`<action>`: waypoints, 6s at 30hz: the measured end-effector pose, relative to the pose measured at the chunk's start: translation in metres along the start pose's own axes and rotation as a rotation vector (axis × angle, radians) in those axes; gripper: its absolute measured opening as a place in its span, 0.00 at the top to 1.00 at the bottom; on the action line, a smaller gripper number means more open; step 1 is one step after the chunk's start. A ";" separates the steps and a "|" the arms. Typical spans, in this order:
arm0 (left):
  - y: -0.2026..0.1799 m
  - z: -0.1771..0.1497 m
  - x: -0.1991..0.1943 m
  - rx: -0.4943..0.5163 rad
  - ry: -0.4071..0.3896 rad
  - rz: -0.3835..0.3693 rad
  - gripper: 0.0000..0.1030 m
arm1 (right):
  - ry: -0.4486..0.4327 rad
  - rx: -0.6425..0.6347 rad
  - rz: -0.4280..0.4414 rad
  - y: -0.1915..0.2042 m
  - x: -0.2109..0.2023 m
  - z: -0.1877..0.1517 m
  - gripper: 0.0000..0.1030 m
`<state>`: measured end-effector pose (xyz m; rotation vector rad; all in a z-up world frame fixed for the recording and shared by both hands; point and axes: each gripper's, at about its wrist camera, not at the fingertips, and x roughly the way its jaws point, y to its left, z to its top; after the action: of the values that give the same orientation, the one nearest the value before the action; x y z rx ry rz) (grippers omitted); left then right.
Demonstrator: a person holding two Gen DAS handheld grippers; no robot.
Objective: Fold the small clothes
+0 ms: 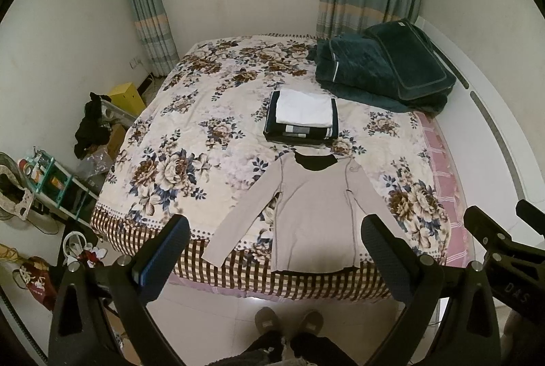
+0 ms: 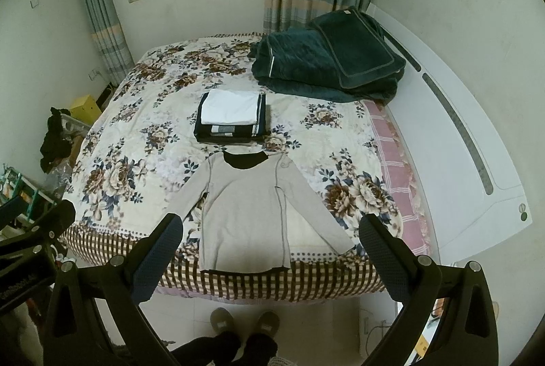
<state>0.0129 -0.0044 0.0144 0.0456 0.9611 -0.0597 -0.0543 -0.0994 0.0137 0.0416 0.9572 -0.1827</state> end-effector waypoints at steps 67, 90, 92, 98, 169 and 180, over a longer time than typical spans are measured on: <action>0.008 0.009 0.023 -0.020 -0.023 0.019 0.00 | 0.014 0.049 0.002 0.007 0.010 0.017 0.00; -0.049 -0.064 0.455 -0.022 0.321 0.223 0.00 | 0.567 0.954 -0.142 -0.316 0.543 -0.227 0.25; -0.055 -0.075 0.481 -0.017 0.355 0.239 0.00 | 0.603 1.040 -0.124 -0.338 0.585 -0.259 0.25; -0.073 -0.105 0.539 0.043 0.417 0.273 0.00 | 0.584 1.180 0.044 -0.345 0.650 -0.301 0.32; 0.268 -0.271 0.519 -0.521 0.561 0.451 0.00 | 0.731 -0.453 0.271 0.218 0.630 -0.232 1.00; 0.302 -0.315 0.554 -0.927 0.533 -0.001 0.29 | 0.845 -0.024 0.365 0.160 0.638 -0.214 0.49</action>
<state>0.0936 0.3001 -0.6166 -0.8287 1.4410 0.4191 0.1585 -0.0045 -0.6370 0.2867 1.7698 0.2081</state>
